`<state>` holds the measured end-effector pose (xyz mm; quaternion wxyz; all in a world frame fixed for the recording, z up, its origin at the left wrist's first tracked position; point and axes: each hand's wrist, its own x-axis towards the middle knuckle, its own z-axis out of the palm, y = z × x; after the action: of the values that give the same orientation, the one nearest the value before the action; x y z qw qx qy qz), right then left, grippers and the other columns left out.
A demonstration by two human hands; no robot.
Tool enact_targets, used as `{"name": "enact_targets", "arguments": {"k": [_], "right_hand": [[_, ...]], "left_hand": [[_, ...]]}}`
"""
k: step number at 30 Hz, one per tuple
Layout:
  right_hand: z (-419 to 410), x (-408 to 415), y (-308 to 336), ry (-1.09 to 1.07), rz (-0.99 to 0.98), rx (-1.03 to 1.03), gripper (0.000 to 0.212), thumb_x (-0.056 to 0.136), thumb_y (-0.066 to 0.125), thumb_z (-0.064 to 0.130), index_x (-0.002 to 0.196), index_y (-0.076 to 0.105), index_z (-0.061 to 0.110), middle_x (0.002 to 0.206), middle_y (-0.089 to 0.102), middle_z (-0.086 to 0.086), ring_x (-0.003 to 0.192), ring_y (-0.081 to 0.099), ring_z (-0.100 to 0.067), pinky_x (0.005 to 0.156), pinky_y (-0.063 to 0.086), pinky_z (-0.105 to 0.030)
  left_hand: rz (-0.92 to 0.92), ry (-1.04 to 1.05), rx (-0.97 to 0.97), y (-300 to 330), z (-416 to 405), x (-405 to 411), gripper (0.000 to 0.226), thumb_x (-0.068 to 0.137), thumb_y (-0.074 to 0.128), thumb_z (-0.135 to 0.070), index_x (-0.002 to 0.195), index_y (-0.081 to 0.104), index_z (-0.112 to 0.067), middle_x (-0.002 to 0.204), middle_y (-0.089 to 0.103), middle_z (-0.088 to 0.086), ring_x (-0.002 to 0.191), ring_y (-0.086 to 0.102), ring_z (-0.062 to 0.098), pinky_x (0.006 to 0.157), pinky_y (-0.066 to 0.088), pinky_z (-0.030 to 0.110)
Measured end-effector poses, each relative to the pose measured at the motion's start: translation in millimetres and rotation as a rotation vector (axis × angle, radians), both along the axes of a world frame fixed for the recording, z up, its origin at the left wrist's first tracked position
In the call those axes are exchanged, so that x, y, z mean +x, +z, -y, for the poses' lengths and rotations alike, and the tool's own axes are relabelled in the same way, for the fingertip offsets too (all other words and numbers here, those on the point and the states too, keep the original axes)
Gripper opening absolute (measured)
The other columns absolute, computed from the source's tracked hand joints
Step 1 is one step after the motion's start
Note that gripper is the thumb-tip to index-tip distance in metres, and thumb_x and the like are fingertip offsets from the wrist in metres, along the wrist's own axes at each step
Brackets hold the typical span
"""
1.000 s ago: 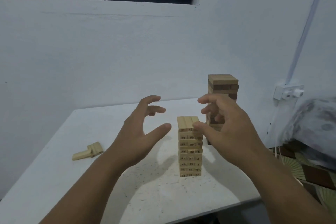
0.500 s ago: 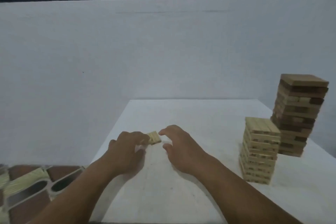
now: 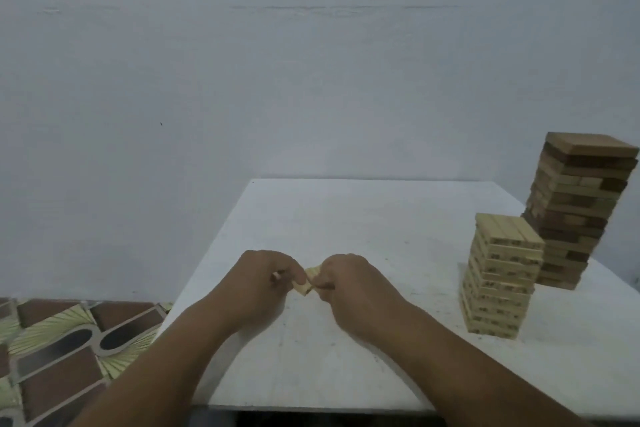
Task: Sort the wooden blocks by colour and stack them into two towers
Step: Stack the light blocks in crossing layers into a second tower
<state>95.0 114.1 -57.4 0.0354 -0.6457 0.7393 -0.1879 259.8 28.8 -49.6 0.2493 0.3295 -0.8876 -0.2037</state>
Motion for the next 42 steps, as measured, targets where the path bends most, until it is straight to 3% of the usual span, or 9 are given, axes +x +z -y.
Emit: {"name": "enact_targets", "arguments": {"k": [2,6,8,11,18,27,31,36,42], "right_hand": [[-31.6,-6.3,3.5,-0.015,0.047,0.054,0.012,0.089,0.061,0.014,0.081,0.066,0.020,0.073,0.058,0.009,0.066,0.056,-0.005,0.058,0.044,-0.023],[-100.0,-21.9,14.5,0.037,0.025,0.080,0.017,0.092,0.056,0.015,0.099,0.072,0.017,0.102,0.067,-0.001,0.095,0.063,-0.019,0.084,0.051,-0.028],[-119.5,-30.9,22.2,0.048,0.001,0.172,0.022,0.095,0.055,0.014,0.109,0.071,0.011,0.115,0.065,-0.004,0.106,0.060,-0.020,0.080,0.040,-0.018],[-132.9,-40.2,20.2,0.049,-0.064,0.263,0.029,0.097,0.054,0.020,0.120,0.069,0.010,0.125,0.062,-0.006,0.114,0.054,-0.023,0.075,0.029,-0.021],[-155.0,-46.2,13.1,0.064,-0.041,0.065,0.028,0.097,0.056,0.028,0.116,0.073,0.018,0.123,0.065,0.003,0.115,0.048,-0.015,0.094,0.033,-0.022],[-158.4,-37.1,10.5,-0.033,0.109,-0.121,0.042,0.078,0.067,0.063,0.081,0.066,0.021,0.092,0.057,0.012,0.088,0.046,-0.004,0.076,0.042,-0.022],[-157.5,-37.5,10.9,-0.045,0.160,-0.164,0.037,0.076,0.069,0.057,0.075,0.063,0.020,0.087,0.057,0.013,0.086,0.050,-0.002,0.073,0.044,-0.021],[-160.1,-39.1,14.2,-0.034,0.276,-0.158,0.022,0.073,0.070,0.040,0.088,0.060,0.027,0.093,0.059,0.018,0.092,0.053,-0.001,0.078,0.049,-0.024],[-160.0,-40.0,14.3,-0.016,0.328,-0.116,0.019,0.074,0.068,0.030,0.087,0.055,0.030,0.097,0.061,0.018,0.098,0.056,-0.003,0.082,0.051,-0.028]], "left_hand": [[0.004,-0.091,0.027,6.0,-19.2,-10.8,0.028,0.087,0.070,-0.004,0.071,0.076,-0.027,0.095,0.072,-0.017,0.088,0.065,-0.002,0.080,0.052,0.019],[0.086,-0.245,0.146,20.7,-57.1,-36.0,0.022,0.079,0.078,-0.008,0.078,0.077,-0.030,0.095,0.071,-0.015,0.088,0.064,0.002,0.082,0.055,0.024],[0.140,-0.294,0.185,23.1,-72.9,-48.9,0.023,0.077,0.080,-0.010,0.083,0.078,-0.031,0.091,0.073,-0.014,0.085,0.066,0.003,0.082,0.057,0.029],[0.127,-0.363,0.213,21.0,-90.9,-62.9,0.027,0.074,0.078,0.000,0.080,0.080,-0.027,0.091,0.075,-0.012,0.085,0.068,0.003,0.083,0.057,0.030],[-0.008,-0.402,0.134,12.8,-99.4,-69.6,0.033,0.069,0.075,0.013,0.069,0.080,-0.019,0.092,0.075,-0.012,0.082,0.068,-0.003,0.071,0.050,0.009],[-0.108,-0.375,0.182,-1.8,-95.3,-67.6,0.040,0.074,0.069,0.018,0.064,0.077,-0.019,0.081,0.074,-0.014,0.090,0.071,0.000,0.068,0.054,0.012],[-0.040,-0.362,0.180,1.9,-94.3,-66.2,0.032,0.074,0.078,0.003,0.067,0.077,-0.029,0.080,0.072,-0.019,0.091,0.069,0.001,0.075,0.054,0.017],[0.049,-0.394,0.067,6.1,-94.7,-61.3,0.017,0.074,0.080,-0.030,0.086,0.070,-0.038,0.114,0.060,-0.033,0.116,0.048,-0.006,0.096,0.039,0.015],[0.067,-0.443,0.102,8.8,-92.9,-52.8,0.024,0.069,0.067,-0.032,0.091,0.068,-0.042,0.116,0.061,-0.030,0.116,0.051,-0.007,0.103,0.040,0.028]]}}
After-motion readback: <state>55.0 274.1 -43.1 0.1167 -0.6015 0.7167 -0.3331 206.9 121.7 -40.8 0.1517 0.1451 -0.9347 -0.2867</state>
